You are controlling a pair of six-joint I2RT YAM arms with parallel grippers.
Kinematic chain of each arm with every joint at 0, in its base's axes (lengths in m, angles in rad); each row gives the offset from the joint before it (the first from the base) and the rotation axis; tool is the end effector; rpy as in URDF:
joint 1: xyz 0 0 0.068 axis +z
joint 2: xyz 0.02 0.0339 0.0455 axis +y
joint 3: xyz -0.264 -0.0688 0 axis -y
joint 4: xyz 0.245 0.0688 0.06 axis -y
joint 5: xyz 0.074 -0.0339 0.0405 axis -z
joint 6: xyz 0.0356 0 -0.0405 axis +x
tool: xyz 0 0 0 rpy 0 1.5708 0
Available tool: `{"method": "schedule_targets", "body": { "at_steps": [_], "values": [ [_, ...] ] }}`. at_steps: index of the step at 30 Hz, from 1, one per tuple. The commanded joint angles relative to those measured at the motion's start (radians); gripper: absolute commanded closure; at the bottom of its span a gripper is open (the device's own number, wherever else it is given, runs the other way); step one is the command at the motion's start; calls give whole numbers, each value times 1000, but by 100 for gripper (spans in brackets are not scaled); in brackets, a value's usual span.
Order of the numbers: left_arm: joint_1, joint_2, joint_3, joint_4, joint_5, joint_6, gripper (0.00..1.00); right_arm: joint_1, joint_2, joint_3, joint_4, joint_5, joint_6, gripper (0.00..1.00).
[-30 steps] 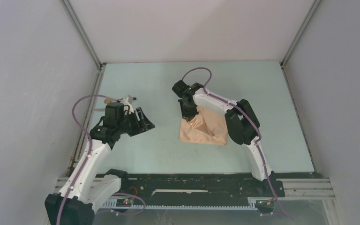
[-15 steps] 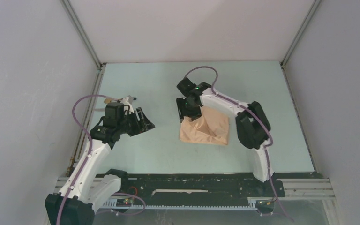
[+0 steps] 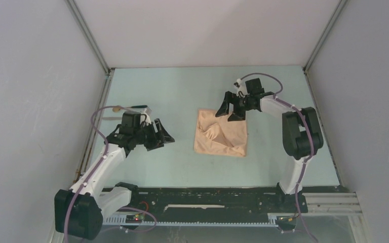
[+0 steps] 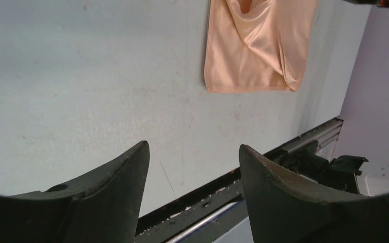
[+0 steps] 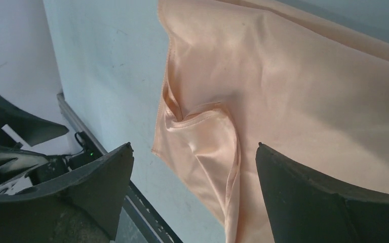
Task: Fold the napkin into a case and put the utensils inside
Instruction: Fold the rectangle-folded napkin at the center of the board, then smooth out the square-folded napkin at the center of the board.
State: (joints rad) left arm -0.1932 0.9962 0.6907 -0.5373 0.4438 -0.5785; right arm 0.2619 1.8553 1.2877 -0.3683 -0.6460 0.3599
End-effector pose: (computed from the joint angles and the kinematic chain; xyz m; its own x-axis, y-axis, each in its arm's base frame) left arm 0.1922 -0.0532 0.2394 -0.8615 -0.3346 -0.3818 -0.0206 0.7745 -0.6322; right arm 0.3747 0.1226 0.2033 -0.9221 0.0440 -0.3844 -0.2424 0.7088 0.6625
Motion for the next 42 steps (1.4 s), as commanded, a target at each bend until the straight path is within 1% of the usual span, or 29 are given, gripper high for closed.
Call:
{"method": "schedule_targets", "body": {
  "at_steps": [1,7,9,21,29,32,35,39,42],
  "values": [
    [-28,26,-30,93,80,-72,29,-22,97,5,140,-247,-27,3],
    [-49,59,-16,114,68,-94,29,-15,187,24,172,-277,-23,3],
    [-55,66,-8,115,66,-97,29,-9,210,39,159,-287,-24,4],
    [-58,70,-2,114,73,-88,29,42,248,98,89,-282,-43,6],
    [-58,58,-2,108,75,-83,29,77,240,99,61,-311,-42,7],
    [-58,54,1,103,75,-80,29,117,200,79,55,-305,-34,8],
    [-58,53,3,100,71,-76,29,185,130,27,77,-293,10,9],
    [-58,59,4,100,66,-74,28,313,-19,-90,177,-248,130,8],
    [-58,61,0,101,62,-72,28,377,-131,-152,204,-190,171,7]
  ]
}}
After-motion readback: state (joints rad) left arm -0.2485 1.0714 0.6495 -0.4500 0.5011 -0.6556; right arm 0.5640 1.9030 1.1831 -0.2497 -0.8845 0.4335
